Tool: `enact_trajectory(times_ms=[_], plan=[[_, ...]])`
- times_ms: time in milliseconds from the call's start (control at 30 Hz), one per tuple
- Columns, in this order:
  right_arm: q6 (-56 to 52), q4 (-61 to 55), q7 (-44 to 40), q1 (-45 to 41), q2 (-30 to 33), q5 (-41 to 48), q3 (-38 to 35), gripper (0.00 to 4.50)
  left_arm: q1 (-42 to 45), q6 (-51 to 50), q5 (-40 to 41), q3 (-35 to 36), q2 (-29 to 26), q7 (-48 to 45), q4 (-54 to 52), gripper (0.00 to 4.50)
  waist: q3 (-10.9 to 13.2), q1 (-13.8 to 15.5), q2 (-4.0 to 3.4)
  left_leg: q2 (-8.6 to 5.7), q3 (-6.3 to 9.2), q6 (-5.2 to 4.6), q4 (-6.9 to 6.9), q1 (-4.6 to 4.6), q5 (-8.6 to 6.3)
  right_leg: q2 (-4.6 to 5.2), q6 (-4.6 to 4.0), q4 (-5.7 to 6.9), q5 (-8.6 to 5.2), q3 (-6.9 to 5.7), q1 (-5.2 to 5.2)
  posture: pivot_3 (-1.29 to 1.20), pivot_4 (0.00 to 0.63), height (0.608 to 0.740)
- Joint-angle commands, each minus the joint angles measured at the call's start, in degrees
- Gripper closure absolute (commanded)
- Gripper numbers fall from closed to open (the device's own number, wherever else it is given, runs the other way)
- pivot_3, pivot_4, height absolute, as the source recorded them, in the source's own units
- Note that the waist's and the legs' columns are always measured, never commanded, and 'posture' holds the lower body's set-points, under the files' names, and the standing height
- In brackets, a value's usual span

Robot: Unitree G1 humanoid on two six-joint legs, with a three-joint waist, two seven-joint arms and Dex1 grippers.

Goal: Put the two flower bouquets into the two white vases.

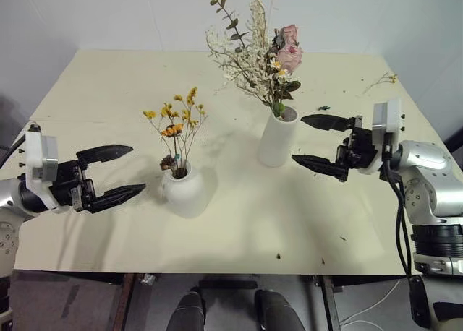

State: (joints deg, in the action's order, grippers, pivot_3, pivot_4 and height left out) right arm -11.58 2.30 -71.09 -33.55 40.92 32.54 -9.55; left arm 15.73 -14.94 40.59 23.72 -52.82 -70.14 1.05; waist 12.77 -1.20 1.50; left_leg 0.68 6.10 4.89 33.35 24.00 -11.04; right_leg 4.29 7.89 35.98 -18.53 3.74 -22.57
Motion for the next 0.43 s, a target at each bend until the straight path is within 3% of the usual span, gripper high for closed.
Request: enact_trajectory(times_ms=[33, 167, 433], plan=[[3.4, -1.9, -0.5, 2.0, 3.3, -1.6, -3.0, 0.0, 6.3, 4.7, -3.1, -2.0, -0.6, -3.5, 6.1, 0.03, 0.0, -0.2, 0.01, 0.01, 0.0, 0.0, 0.01, 0.01, 0.0, 0.0, 0.0, -0.02, 0.0, 0.0, 0.0, 0.0, 0.15, 0.74], [3.0, -5.0, 1.7, 7.1, 6.1, -1.7, -6.3, 0.0, 12.6, 7.8, -4.9, -3.5, 1.1, -5.3, 12.9, 0.03, 0.0, -0.4, 0.0, 0.0, -0.01, 0.0, 0.0, 0.02, 0.0, 0.0, 0.05, 0.0, 0.03, 0.01, 0.0, 0.0, 0.15, 0.74], [2.3, -6.7, 2.3, 9.8, 8.0, -0.8, -8.5, 0.0, 13.2, 6.1, -4.6, -5.5, 3.8, -6.0, 11.3, 0.03, 0.0, -1.0, 0.0, 0.05, -0.05, -0.01, 0.16, -0.05, 0.0, -0.05, 0.06, 0.25, 0.02, 0.07, -0.01, 0.0, 0.15, 0.74]])
